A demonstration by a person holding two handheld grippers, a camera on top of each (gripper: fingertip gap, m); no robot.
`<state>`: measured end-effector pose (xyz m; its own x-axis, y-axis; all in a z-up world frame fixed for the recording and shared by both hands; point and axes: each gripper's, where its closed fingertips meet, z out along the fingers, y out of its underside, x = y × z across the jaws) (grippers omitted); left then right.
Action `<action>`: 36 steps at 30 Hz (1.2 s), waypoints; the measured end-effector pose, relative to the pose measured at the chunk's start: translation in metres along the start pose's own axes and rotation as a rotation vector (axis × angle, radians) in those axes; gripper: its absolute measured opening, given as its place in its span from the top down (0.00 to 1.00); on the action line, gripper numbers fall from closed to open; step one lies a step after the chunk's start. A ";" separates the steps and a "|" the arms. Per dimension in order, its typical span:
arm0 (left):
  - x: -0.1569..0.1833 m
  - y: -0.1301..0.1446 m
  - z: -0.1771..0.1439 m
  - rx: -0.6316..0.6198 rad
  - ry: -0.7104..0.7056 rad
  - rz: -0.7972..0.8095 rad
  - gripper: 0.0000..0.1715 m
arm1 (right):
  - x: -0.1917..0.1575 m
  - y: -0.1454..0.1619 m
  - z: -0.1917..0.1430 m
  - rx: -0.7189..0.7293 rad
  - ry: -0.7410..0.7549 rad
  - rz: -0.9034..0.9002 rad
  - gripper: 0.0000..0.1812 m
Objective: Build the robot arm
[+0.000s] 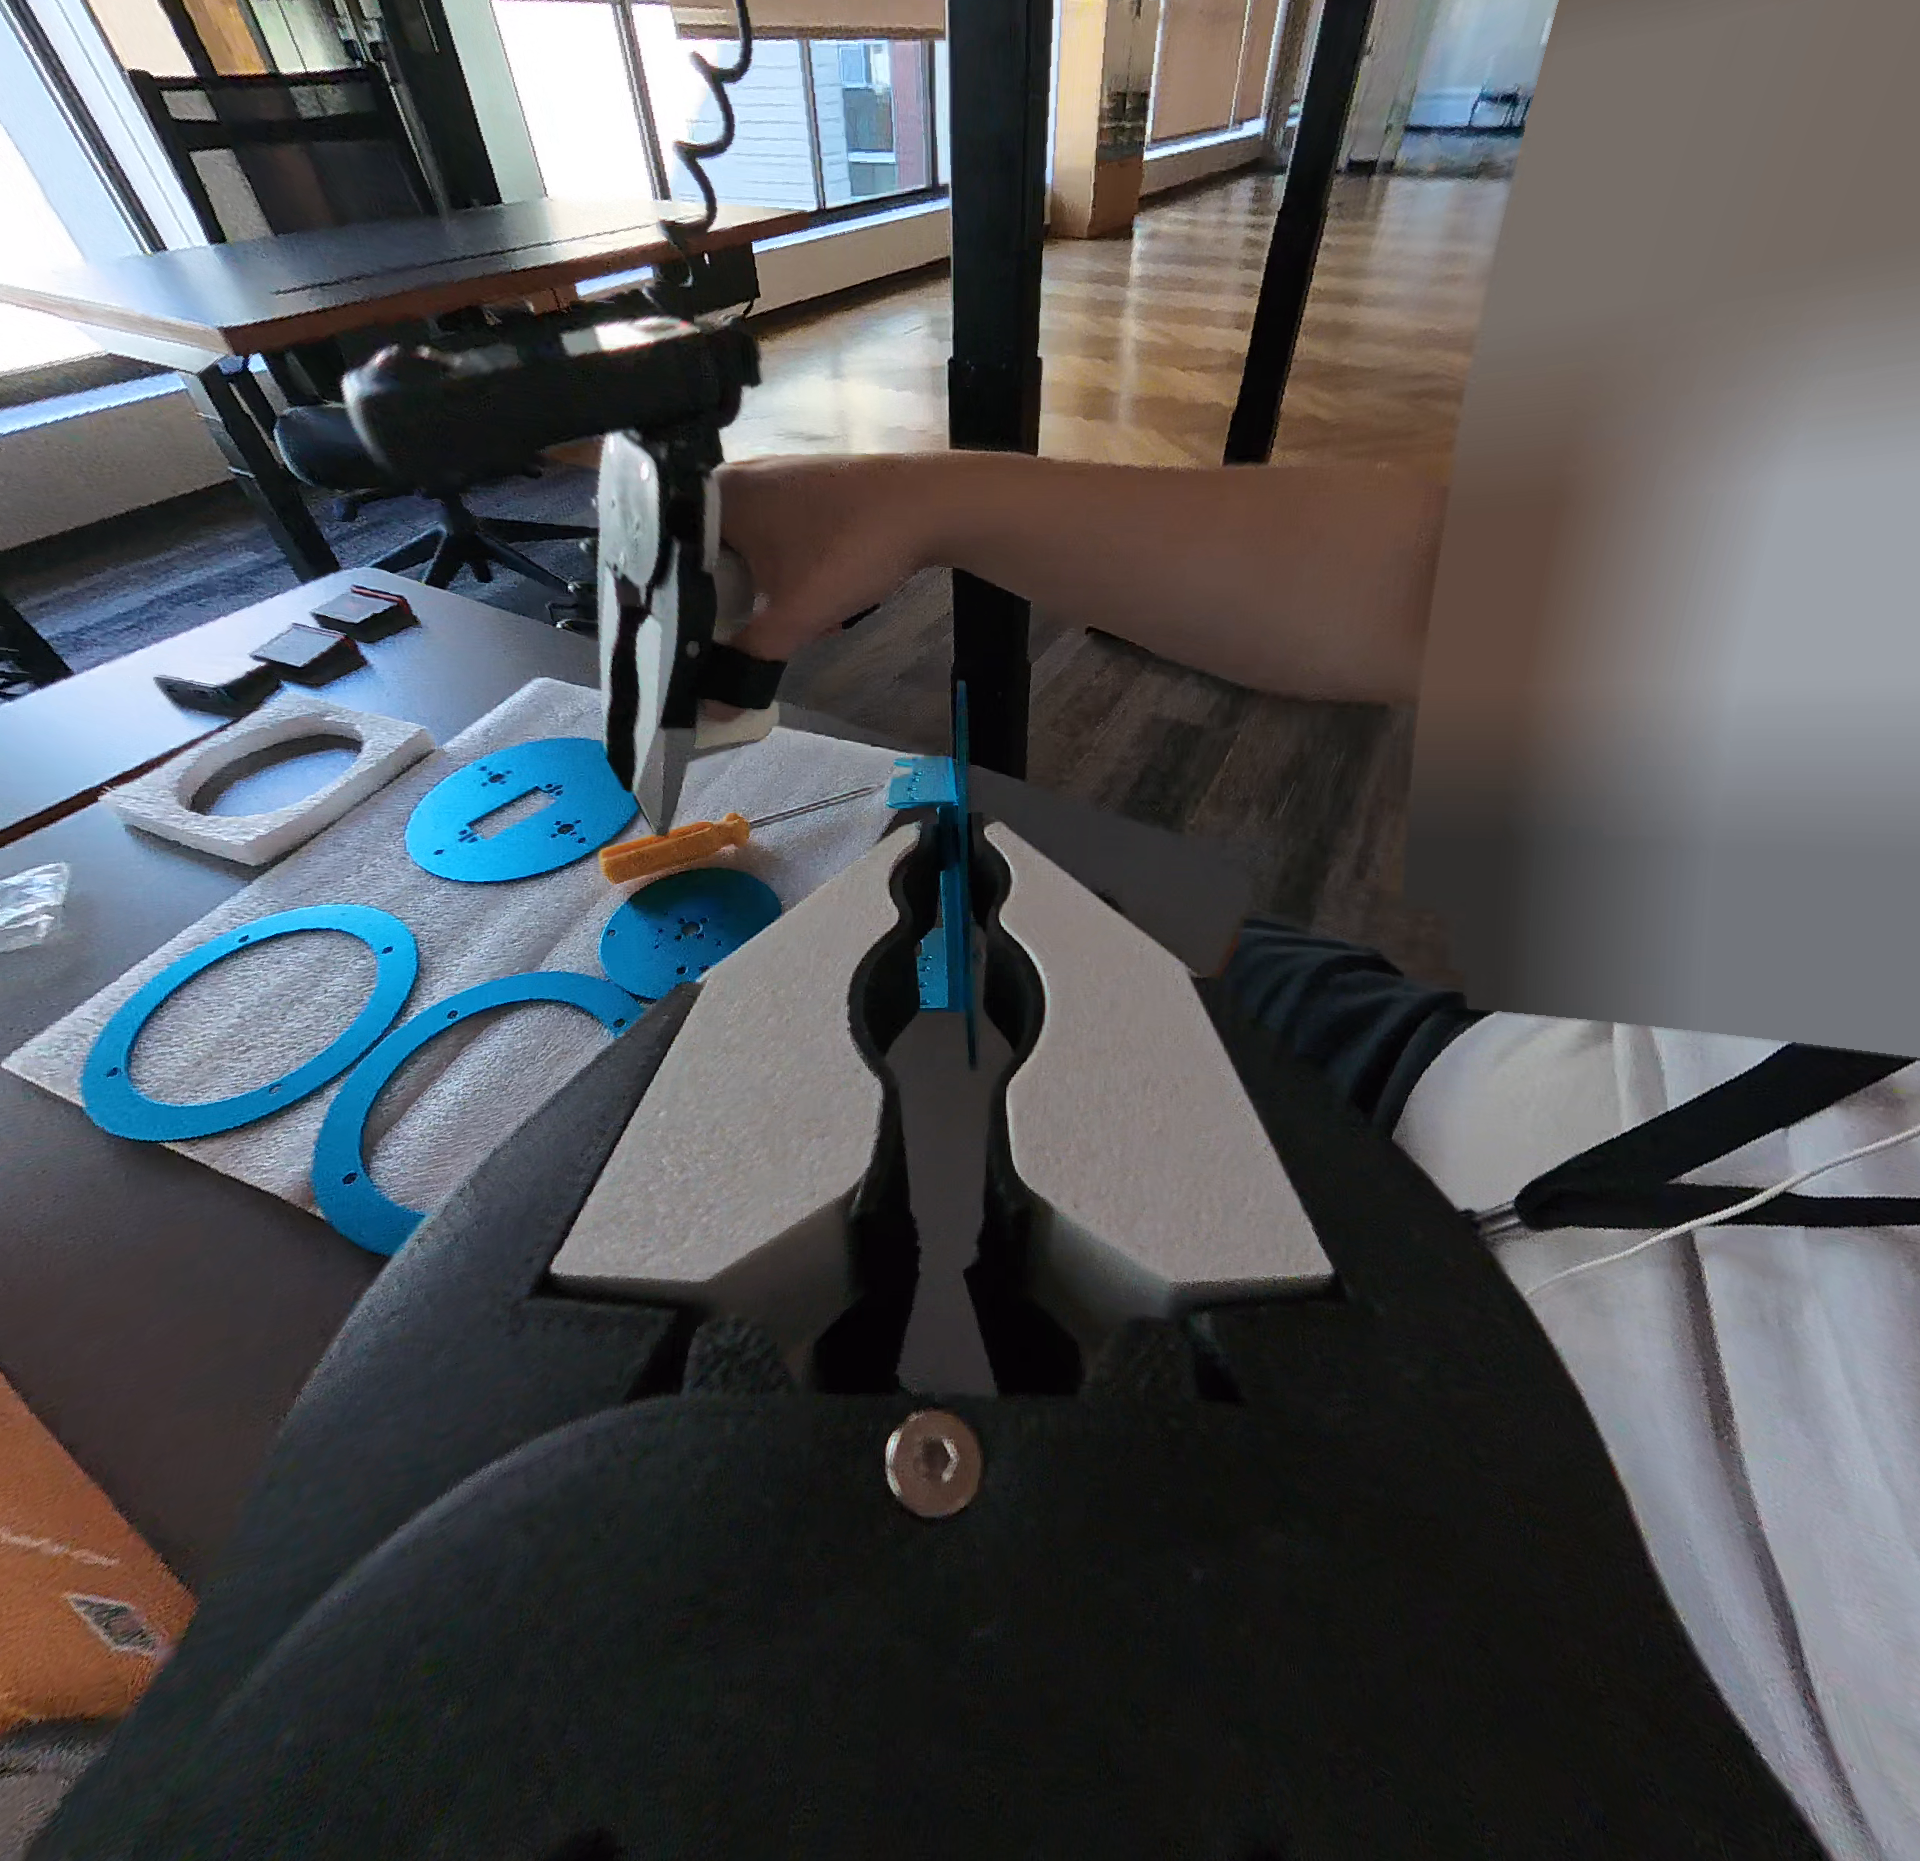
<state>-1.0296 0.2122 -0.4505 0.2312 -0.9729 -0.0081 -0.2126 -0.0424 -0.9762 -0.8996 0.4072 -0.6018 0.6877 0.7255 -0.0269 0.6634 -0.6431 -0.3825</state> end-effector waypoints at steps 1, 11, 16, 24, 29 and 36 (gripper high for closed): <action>-0.001 -0.002 0.001 0.012 0.016 -0.032 0.98 | 0.000 -0.006 -0.014 0.081 0.012 -0.016 0.76; 0.007 -0.020 0.019 0.133 0.216 -0.296 0.98 | -0.201 0.000 -0.160 0.925 -0.665 -0.228 0.71; 0.012 -0.021 0.026 0.109 0.250 -0.388 0.98 | -0.206 0.008 -0.161 0.901 -0.801 -0.070 0.94; 0.004 -0.020 0.022 0.194 0.182 -0.443 0.94 | -0.201 0.011 -0.164 0.989 -1.076 0.201 0.99; 0.006 -0.021 0.022 0.235 0.153 -0.440 0.97 | -0.203 0.011 -0.161 1.010 -1.052 0.187 0.99; 0.004 -0.019 0.024 0.221 0.097 -0.387 0.93 | -0.201 0.010 -0.159 1.040 -1.024 0.187 0.99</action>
<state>-1.0016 0.2146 -0.4377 0.1616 -0.9124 0.3761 0.0821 -0.3674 -0.9264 -0.9845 0.2158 -0.4533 -0.0609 0.7918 -0.6077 -0.2206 -0.6045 -0.7655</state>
